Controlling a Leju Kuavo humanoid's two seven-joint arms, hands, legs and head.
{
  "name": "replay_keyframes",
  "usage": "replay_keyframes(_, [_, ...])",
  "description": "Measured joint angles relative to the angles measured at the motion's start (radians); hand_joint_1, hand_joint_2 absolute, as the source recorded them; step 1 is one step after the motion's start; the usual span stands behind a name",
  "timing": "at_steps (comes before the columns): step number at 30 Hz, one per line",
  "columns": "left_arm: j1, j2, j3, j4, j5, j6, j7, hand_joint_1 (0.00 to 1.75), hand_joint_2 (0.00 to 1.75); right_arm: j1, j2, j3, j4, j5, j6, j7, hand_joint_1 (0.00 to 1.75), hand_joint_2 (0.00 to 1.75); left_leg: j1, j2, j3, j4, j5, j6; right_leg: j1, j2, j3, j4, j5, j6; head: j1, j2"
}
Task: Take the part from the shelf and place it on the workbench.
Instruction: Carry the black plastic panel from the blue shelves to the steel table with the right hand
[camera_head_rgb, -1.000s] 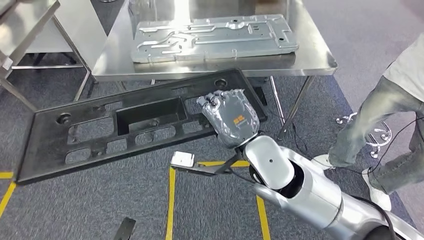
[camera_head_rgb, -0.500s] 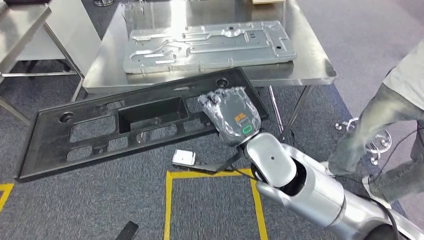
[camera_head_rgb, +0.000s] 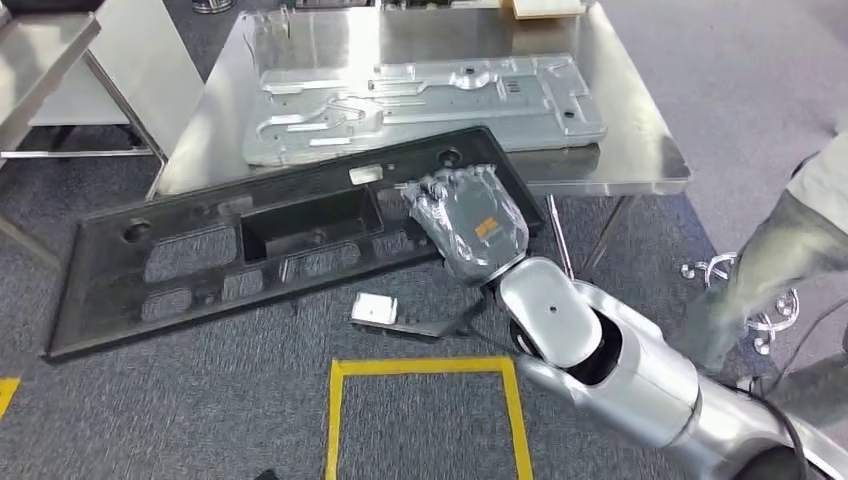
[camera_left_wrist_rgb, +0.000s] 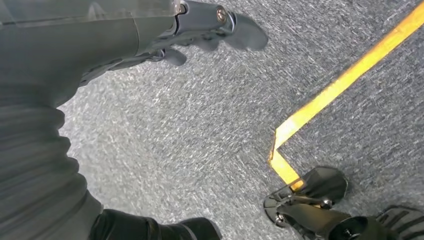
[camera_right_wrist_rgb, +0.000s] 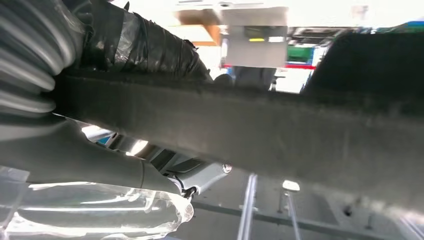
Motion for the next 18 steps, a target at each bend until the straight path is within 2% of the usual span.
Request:
replay_keyframes(2, [0.000,0.007,-0.006,0.000,0.014,0.004,0.010,0.00,1.75,-0.006,-0.005,0.000,-0.002,0.006,0.012,0.005,1.75,1.75,0.003,0.003,0.001,0.018,-0.013,-0.012,-0.002,0.001,0.014,-0.006,-0.003,-0.013,-0.001,0.000])
replay_keyframes(3, [-0.001,0.010,-0.009,0.000,0.019,0.004,0.015,0.00,1.75,-0.008,-0.007,0.000,-0.003,0.007,0.016,0.007,1.75,1.75,0.005,0.005,-0.015,0.050,-0.028,-0.018,-0.003,0.001,0.021,-0.008,-0.006,-0.019,-0.002,0.000])
replay_keyframes(4, [-0.001,0.013,-0.012,0.000,0.026,0.005,0.020,0.00,1.75,-0.009,-0.008,0.000,-0.004,0.009,0.023,0.009,1.75,1.75,0.008,0.007,-0.045,0.102,-0.048,-0.024,-0.004,0.001,0.027,-0.009,-0.010,-0.023,-0.003,0.000])
replay_keyframes(6, [-0.002,0.016,-0.018,0.000,0.043,0.005,0.033,0.00,1.75,-0.010,-0.012,0.000,-0.006,0.017,0.043,0.011,1.75,1.75,0.011,0.010,-0.126,0.223,-0.091,-0.033,-0.003,0.001,0.037,-0.010,-0.021,-0.027,-0.003,0.000])
replay_keyframes(7, [0.000,0.017,-0.019,0.000,0.051,0.005,0.040,0.00,1.75,-0.010,-0.014,0.000,-0.007,0.022,0.055,0.011,1.75,1.75,0.012,0.011,-0.158,0.257,-0.101,-0.034,-0.003,0.002,0.044,-0.010,-0.028,-0.027,-0.003,0.000])
replay_keyframes(8, [0.003,0.018,-0.019,0.000,0.058,0.005,0.047,0.00,1.75,-0.010,-0.016,0.000,-0.007,0.027,0.065,0.012,1.75,1.75,0.013,0.012,-0.175,0.257,-0.090,-0.034,-0.002,0.003,0.054,-0.010,-0.036,-0.027,-0.003,0.000])
replay_keyframes(9, [0.005,0.019,-0.019,0.000,0.063,0.005,0.051,0.00,1.75,-0.010,-0.019,0.000,-0.007,0.030,0.072,0.012,1.75,1.75,0.013,0.013,-0.176,0.221,-0.056,-0.031,-0.002,0.004,0.065,-0.009,-0.044,-0.026,-0.003,0.000])
replay_keyframes(11, [0.007,0.024,-0.019,0.000,0.068,0.005,0.057,0.00,1.75,-0.012,-0.023,0.000,-0.008,0.034,0.078,0.013,1.75,1.75,0.012,0.013,-0.150,0.095,0.048,-0.021,0.000,0.004,0.089,-0.009,-0.061,-0.022,-0.002,0.000])
replay_keyframes(13, [0.007,0.031,-0.020,0.000,0.073,0.005,0.061,0.00,1.75,-0.017,-0.027,0.000,-0.012,0.035,0.081,0.014,1.75,1.75,0.006,0.014,-0.130,0.015,0.099,-0.011,0.001,0.005,0.096,-0.009,-0.072,-0.014,-0.001,0.000])
replay_keyframes(15, [0.006,0.035,-0.020,0.000,0.075,0.004,0.062,0.00,1.75,-0.021,-0.032,0.000,-0.016,0.035,0.085,0.015,1.75,1.75,0.000,0.014,-0.126,0.005,0.098,-0.002,0.001,0.007,0.097,-0.013,-0.079,-0.003,-0.001,0.000])
replay_keyframes(16, [0.006,0.035,-0.020,0.000,0.076,0.004,0.063,0.00,1.75,-0.022,-0.035,0.000,-0.018,0.036,0.087,0.016,1.75,1.75,0.003,0.014,-0.121,0.001,0.105,0.002,0.001,0.007,0.098,-0.012,-0.085,0.003,0.000,0.000])
replay_keyframes(18, [0.005,0.035,-0.020,0.000,0.076,0.003,0.063,0.00,1.75,-0.025,-0.041,0.000,-0.022,0.036,0.088,0.015,1.75,1.75,0.008,0.016,-0.106,-0.012,0.104,0.010,0.003,0.004,0.084,0.022,-0.107,0.012,0.001,0.000])
